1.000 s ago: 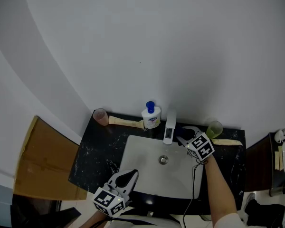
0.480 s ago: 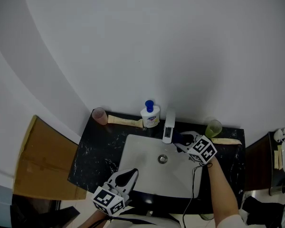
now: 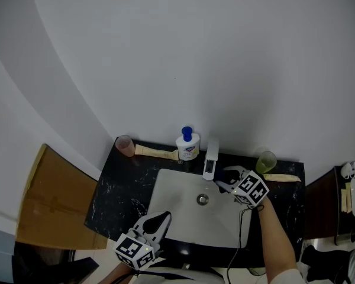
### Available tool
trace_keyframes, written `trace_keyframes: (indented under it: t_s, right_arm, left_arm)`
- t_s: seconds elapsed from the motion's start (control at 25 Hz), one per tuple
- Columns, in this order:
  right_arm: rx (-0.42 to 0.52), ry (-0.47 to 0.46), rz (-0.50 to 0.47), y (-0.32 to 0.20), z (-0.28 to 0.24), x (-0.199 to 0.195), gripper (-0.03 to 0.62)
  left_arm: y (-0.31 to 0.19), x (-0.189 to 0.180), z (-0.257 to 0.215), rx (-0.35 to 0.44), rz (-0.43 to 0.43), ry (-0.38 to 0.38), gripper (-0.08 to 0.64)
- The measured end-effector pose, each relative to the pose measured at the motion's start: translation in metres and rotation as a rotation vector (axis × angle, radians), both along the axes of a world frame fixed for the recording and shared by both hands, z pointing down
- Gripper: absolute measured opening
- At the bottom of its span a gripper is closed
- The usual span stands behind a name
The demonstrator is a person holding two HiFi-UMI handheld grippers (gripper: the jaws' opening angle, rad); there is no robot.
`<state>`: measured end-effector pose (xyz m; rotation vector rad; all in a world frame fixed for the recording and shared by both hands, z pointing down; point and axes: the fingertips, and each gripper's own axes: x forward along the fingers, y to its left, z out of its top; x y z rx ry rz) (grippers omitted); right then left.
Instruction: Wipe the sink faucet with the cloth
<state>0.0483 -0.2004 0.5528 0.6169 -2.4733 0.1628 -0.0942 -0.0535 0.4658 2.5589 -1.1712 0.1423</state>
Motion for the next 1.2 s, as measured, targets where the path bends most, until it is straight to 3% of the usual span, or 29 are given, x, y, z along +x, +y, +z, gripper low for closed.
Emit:
trace_keyframes:
  t_s: [0.2, 0.48, 0.68, 0.8, 0.96, 1.08, 1.2]
  right_arm:
    - [-0.113, -0.167, -0.009, 0.029, 0.002, -0.003, 0.123]
    - [0.009, -0.166, 0.132, -0.030, 0.003, 0.009, 0.123]
    - [-0.046, -0.218, 0.188, -0.053, 0.017, 0.006, 0.123]
    - [-0.121, -0.127, 0.245, -0.057, 0.045, 0.007, 0.123]
    - [-0.170, 0.011, 0.212, -0.046, 0.065, 0.001, 0.123]
    - [-0.097, 0.007, 0.206, -0.048, 0.048, 0.005, 0.123]
    - [0.006, -0.100, 0.226, -0.055, 0.012, 0.013, 0.123]
  left_arm:
    - [-0.003, 0.011, 0.000, 0.001, 0.027, 0.002, 0.002]
    - [-0.005, 0.011, 0.001, -0.011, 0.021, -0.022, 0.002]
    - [-0.004, -0.004, 0.006, -0.020, -0.020, -0.038, 0.002]
    - [-0.009, -0.006, 0.006, -0.022, -0.031, -0.039, 0.002]
    - [-0.015, 0.000, 0.005, -0.017, -0.024, -0.029, 0.002]
    - [-0.018, 0.004, 0.005, -0.016, -0.022, -0.021, 0.002]
    - [-0.019, 0.004, 0.006, -0.017, -0.021, -0.020, 0.002]
